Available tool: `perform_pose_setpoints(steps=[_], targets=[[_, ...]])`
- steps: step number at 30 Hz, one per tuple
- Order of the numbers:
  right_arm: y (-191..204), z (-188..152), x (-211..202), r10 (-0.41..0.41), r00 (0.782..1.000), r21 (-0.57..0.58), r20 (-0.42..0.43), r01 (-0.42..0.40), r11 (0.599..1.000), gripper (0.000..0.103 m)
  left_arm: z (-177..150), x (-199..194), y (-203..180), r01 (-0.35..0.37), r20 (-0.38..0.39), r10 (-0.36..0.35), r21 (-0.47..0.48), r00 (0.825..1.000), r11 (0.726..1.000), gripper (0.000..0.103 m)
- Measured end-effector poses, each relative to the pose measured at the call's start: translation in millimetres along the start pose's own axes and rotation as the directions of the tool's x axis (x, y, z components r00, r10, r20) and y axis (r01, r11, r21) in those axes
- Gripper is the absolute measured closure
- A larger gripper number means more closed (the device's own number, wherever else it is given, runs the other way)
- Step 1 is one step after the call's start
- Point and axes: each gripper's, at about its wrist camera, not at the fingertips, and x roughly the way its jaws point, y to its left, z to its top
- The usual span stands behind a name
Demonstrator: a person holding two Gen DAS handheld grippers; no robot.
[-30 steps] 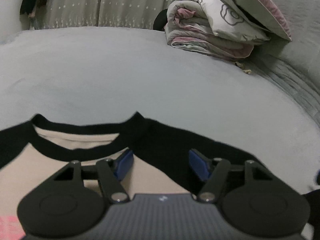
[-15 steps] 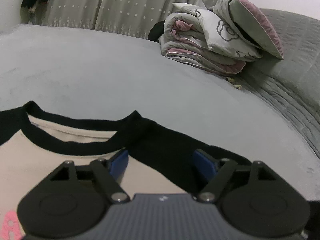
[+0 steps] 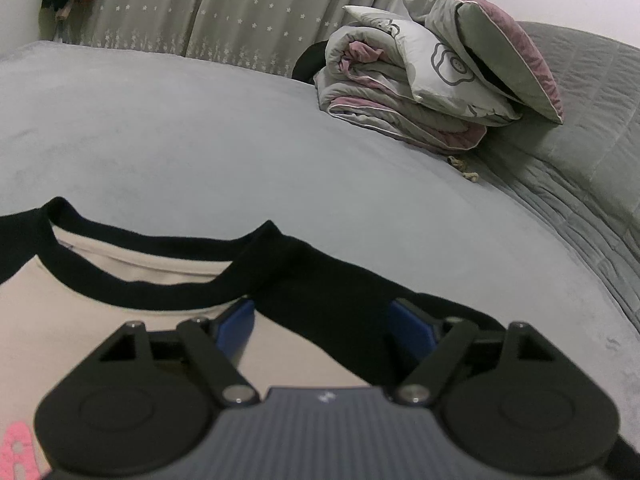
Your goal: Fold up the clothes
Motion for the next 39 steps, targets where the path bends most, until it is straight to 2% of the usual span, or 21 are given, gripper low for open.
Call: perform_pose_setpoints(steps=[5, 10, 12, 16, 17, 19, 21, 23, 25, 28, 29, 32, 34, 35, 37, 39], targets=[[-17.7, 9.6, -10.6, -0.062, 0.996, 0.079, 0.066, 0.057, 0.995, 0.063, 0.5, 1.4, -0.7, -0.001, 0.000, 0.001, 0.000, 1.000, 1.000, 0.024], [-42.6, 13.5, 2.3, -0.122, 0.992, 0.150, 0.019, 0.117, 0.982, 0.063, 0.4, 2.1, -1.2, -0.001, 0.000, 0.001, 0.000, 1.000, 1.000, 0.024], [-49.8, 14.0, 6.2, -0.115, 0.993, 0.179, 0.007, 0.112, 0.977, 0.063, 0.4, 2.1, -1.2, 0.001, -0.001, -0.001, 0.001, 1.000, 1.000, 0.024], [-47.7, 14.2, 19.7, -0.100, 0.994, 0.162, -0.038, 0.105, 0.981, 0.063, 0.5, 2.6, -1.5, 0.000, 0.000, 0.000, 0.001, 1.000, 1.000, 0.024], [-44.9, 12.9, 26.0, -0.099, 0.993, 0.146, -0.065, 0.107, 0.983, 0.065, 0.5, 2.5, -1.4, 0.001, 0.000, -0.001, 0.001, 1.000, 1.000, 0.024], [-36.1, 9.3, 34.4, -0.128, 0.987, 0.072, -0.096, 0.135, 0.988, 0.075, 0.4, 2.3, -1.2, 0.002, 0.000, -0.002, 0.001, 1.000, 1.000, 0.024], [-29.3, 10.6, 37.1, -0.168, 0.980, 0.004, -0.103, 0.169, 0.986, 0.091, 0.8, 1.8, -0.9, 0.005, 0.002, -0.005, -0.005, 1.000, 1.000, 0.024], [-29.1, 14.5, 33.0, -0.193, 0.977, -0.010, -0.093, 0.193, 0.981, 0.094, 1.6, 1.3, 1.3, 0.013, 0.006, -0.013, -0.017, 1.000, 1.000, 0.025], [-25.4, 20.6, 28.7, -0.278, 0.959, -0.063, -0.050, 0.275, 0.959, 0.094, 2.4, 1.3, 3.9, 0.021, 0.010, -0.020, -0.034, 1.000, 0.999, 0.028], [-21.4, 35.3, 23.5, -0.415, 0.909, -0.154, 0.034, 0.415, 0.897, 0.094, 3.5, 1.9, 4.9, 0.021, 0.013, -0.021, -0.044, 1.000, 0.999, 0.030], [-20.1, 40.3, 21.9, -0.457, 0.887, -0.181, 0.065, 0.460, 0.869, 0.094, 3.5, 2.1, 4.7, 0.019, 0.014, -0.019, -0.044, 1.000, 0.999, 0.030], [-18.1, 58.3, 28.6, -0.577, 0.798, -0.263, 0.175, 0.602, 0.754, 0.095, 3.6, 2.4, 4.7, 0.017, 0.017, -0.016, -0.046, 1.000, 0.999, 0.031], [-16.9, 65.6, 39.9, -0.629, 0.740, -0.312, 0.236, 0.671, 0.673, 0.095, 4.1, 2.6, 5.7, 0.020, 0.019, -0.019, -0.052, 1.000, 0.998, 0.032], [-16.6, 67.3, 48.8, -0.646, 0.721, -0.334, 0.249, 0.690, 0.642, 0.095, 3.6, 2.1, 6.5, 0.022, 0.020, -0.021, -0.055, 1.000, 0.998, 0.032], [-21.1, 67.6, 65.4, -0.653, 0.721, -0.361, 0.233, 0.687, 0.630, 0.095, 3.9, 2.3, 7.4, 0.025, 0.021, -0.024, -0.062, 1.000, 0.998, 0.032], [-29.1, 65.6, 77.6, -0.652, 0.732, -0.367, 0.196, 0.672, 0.643, 0.095, 4.4, 2.5, 8.3, 0.027, 0.021, -0.026, -0.067, 0.999, 0.997, 0.032]])
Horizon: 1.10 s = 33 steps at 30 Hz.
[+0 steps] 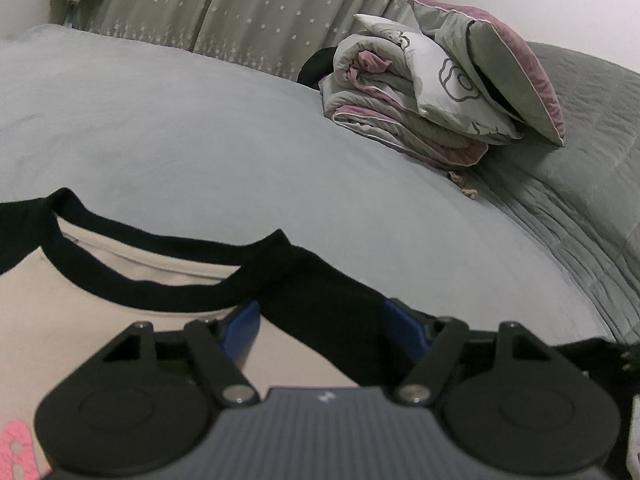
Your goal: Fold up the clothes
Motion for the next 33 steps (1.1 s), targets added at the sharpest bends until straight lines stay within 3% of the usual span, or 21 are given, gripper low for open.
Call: perform_pose_setpoints(steps=[4, 9, 14, 17, 20, 22, 25, 27, 33], targets=[[0.0, -13.2, 8.7, 0.048, 0.998, 0.031, -0.036, -0.047, 0.998, 0.095, 1.8, -0.2, 3.2, 0.004, -0.001, -0.004, -0.020, 1.000, 1.000, 0.034], [-2.2, -31.2, -31.2, 0.082, 0.992, 0.039, 0.098, -0.086, 0.996, 0.095, 3.3, 0.2, 4.9, -0.003, -0.004, 0.003, -0.029, 1.000, 1.000, 0.038], [26.3, -56.8, -47.1, 0.164, 0.984, -0.107, 0.070, -0.156, 0.982, 0.095, 2.2, 0.1, 2.0, -0.019, -0.003, 0.019, -0.005, 1.000, 1.000, 0.039], [35.5, -66.1, -47.8, 0.164, 0.985, -0.154, 0.063, -0.152, 0.976, 0.094, 1.7, 0.8, 1.2, -0.021, -0.003, 0.021, 0.001, 1.000, 1.000, 0.039], [27.5, -60.1, -49.4, 0.210, 0.977, -0.114, 0.044, -0.204, 0.972, 0.093, 1.2, 0.6, 2.2, -0.018, -0.004, 0.018, -0.001, 1.000, 1.000, 0.039], [17.6, -53.1, -51.4, 0.268, 0.963, -0.064, 0.034, -0.265, 0.962, 0.092, 1.1, 1.1, 2.8, -0.016, -0.004, 0.016, -0.003, 1.000, 1.000, 0.039], [-2.4, -41.9, -55.6, 0.376, 0.924, 0.055, 0.062, -0.379, 0.924, 0.080, 0.8, 1.6, 3.2, -0.014, -0.004, 0.014, -0.004, 1.000, 1.000, 0.038], [-11.7, -34.2, -57.2, 0.435, 0.894, 0.127, 0.103, -0.446, 0.886, 0.062, 0.6, 1.8, 3.1, -0.013, -0.004, 0.013, -0.004, 1.000, 1.000, 0.038], [-30.9, 2.4, -45.2, 0.549, 0.807, 0.278, 0.218, -0.591, 0.758, 0.061, -0.3, 1.7, 4.1, -0.011, -0.004, 0.011, -0.006, 1.000, 1.000, 0.038]])
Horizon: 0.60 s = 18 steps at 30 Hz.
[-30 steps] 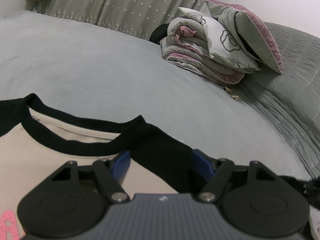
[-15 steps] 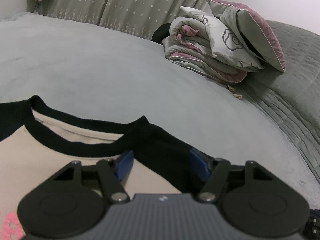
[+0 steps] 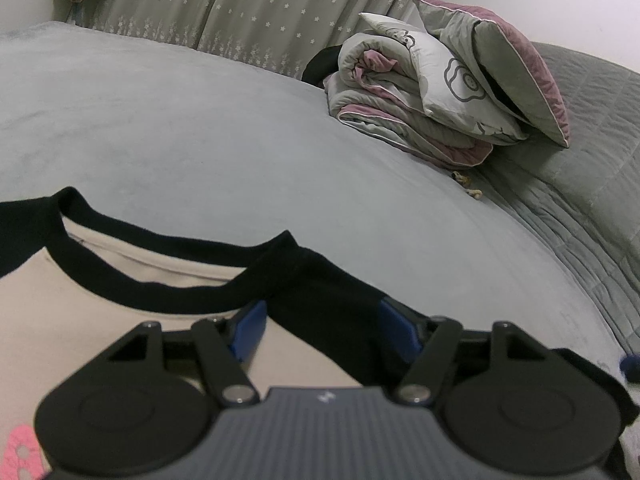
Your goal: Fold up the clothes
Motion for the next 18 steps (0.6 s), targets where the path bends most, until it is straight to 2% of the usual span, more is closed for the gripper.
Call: perform_pose_setpoints(steps=[4, 8, 13, 18], targets=[[-11.6, 32.8, 28.5, 0.000, 1.000, 0.075, 0.023, -0.002, 0.997, 0.061, 0.6, -0.1, -0.4, 0.000, 0.000, 0.000, 0.001, 1.000, 1.000, 0.038], [-19.9, 49.8, 76.5, -0.069, 0.996, 0.023, -0.049, 0.070, 0.997, 0.062, 0.4, 0.0, 0.5, 0.003, 0.000, -0.003, -0.003, 1.000, 1.000, 0.038], [-15.8, 45.3, 104.1, -0.070, 0.989, -0.018, -0.130, 0.068, 0.998, 0.062, -0.2, -0.1, 0.9, 0.005, 0.000, -0.005, -0.004, 1.000, 1.000, 0.038], [-7.8, 38.2, 99.2, -0.021, 0.989, -0.031, -0.149, 0.017, 0.999, 0.062, -0.2, 0.0, 0.4, 0.004, 0.001, -0.004, -0.003, 1.000, 1.000, 0.038]])
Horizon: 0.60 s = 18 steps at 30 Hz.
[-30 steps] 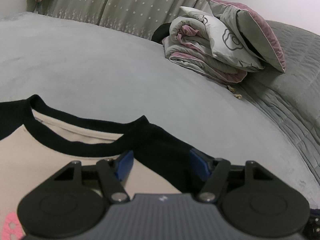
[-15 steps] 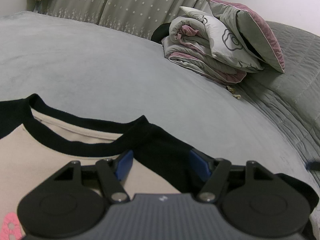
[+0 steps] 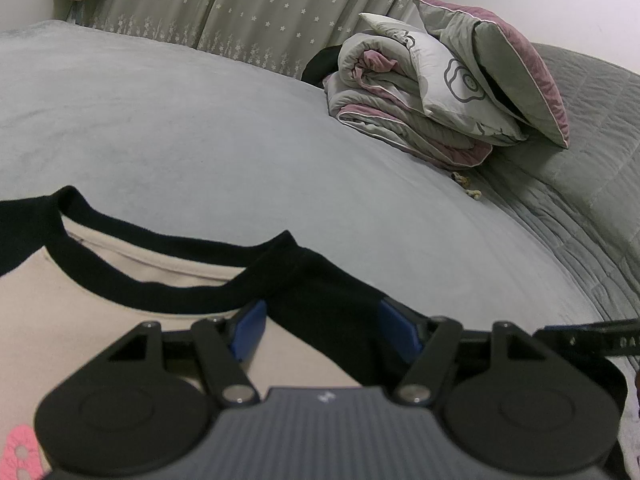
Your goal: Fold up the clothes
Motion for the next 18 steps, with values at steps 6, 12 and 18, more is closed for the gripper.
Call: perform_pose_setpoints(steps=[6, 12, 18], targets=[[16.1, -13.5, 10.1, -0.015, 0.997, -0.086, -0.070, 0.009, 0.996, 0.062, -0.1, -0.8, 0.1, 0.000, 0.000, 0.000, 0.001, 1.000, 1.000, 0.038], [22.9, -17.9, 19.5, -0.013, 0.997, -0.103, -0.074, 0.006, 0.995, 0.069, 0.9, -1.8, -0.9, -0.004, -0.002, 0.004, 0.003, 1.000, 1.000, 0.038], [24.3, -16.7, 22.6, 0.010, 0.996, -0.131, -0.092, -0.022, 0.991, 0.088, 15.7, -6.2, -6.3, -0.102, -0.009, 0.103, 0.110, 0.995, 0.989, 0.042]])
